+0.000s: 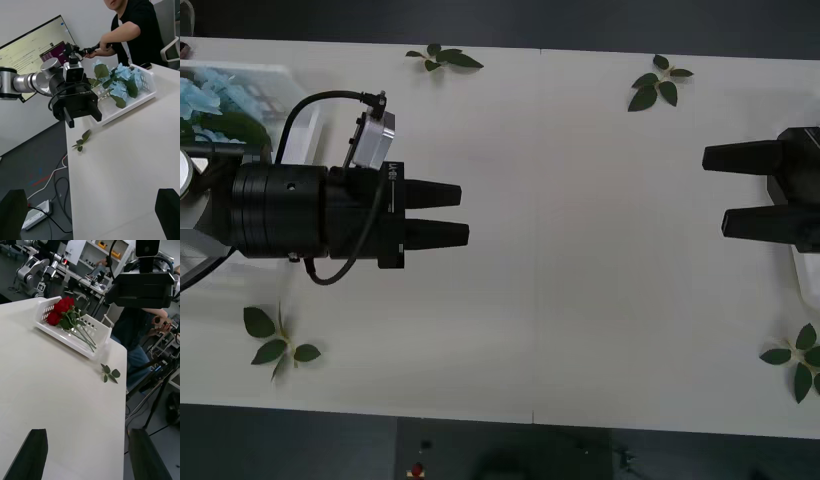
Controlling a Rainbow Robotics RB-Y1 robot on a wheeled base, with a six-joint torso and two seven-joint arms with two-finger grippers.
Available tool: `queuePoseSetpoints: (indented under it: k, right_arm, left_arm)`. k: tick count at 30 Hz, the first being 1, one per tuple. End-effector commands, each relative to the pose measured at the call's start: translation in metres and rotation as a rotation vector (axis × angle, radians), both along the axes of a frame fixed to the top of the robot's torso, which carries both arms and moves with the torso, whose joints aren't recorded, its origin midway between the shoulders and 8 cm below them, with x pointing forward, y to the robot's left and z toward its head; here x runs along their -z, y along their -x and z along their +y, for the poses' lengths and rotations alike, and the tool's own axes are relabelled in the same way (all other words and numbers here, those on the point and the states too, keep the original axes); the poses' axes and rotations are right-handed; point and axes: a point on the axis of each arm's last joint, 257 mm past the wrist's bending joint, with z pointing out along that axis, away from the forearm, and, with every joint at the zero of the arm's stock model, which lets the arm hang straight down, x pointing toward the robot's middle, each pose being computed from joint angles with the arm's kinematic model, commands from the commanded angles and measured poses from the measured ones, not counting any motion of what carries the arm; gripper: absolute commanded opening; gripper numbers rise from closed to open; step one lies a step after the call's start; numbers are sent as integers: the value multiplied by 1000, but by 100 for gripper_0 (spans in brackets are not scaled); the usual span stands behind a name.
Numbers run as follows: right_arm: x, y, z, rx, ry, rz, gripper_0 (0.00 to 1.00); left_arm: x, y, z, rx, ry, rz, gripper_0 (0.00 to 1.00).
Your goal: Put the red flowers into the right box and the blue flowers into the left box
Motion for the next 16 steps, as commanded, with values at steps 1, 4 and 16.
queuePoseSetpoints:
  k: [1,4,16]
  right_arm:
    - [-5,9,7,-35,0,-41,100]
    - [-5,9,7,-35,0,-41,100]
    - [-5,9,7,-35,0,-41,100]
  left_arm:
    - [-4,5,-6,7,44,-10,62]
    - [-4,6,-7,7,47,-8,62]
    - [-4,6,-7,7,47,-8,62]
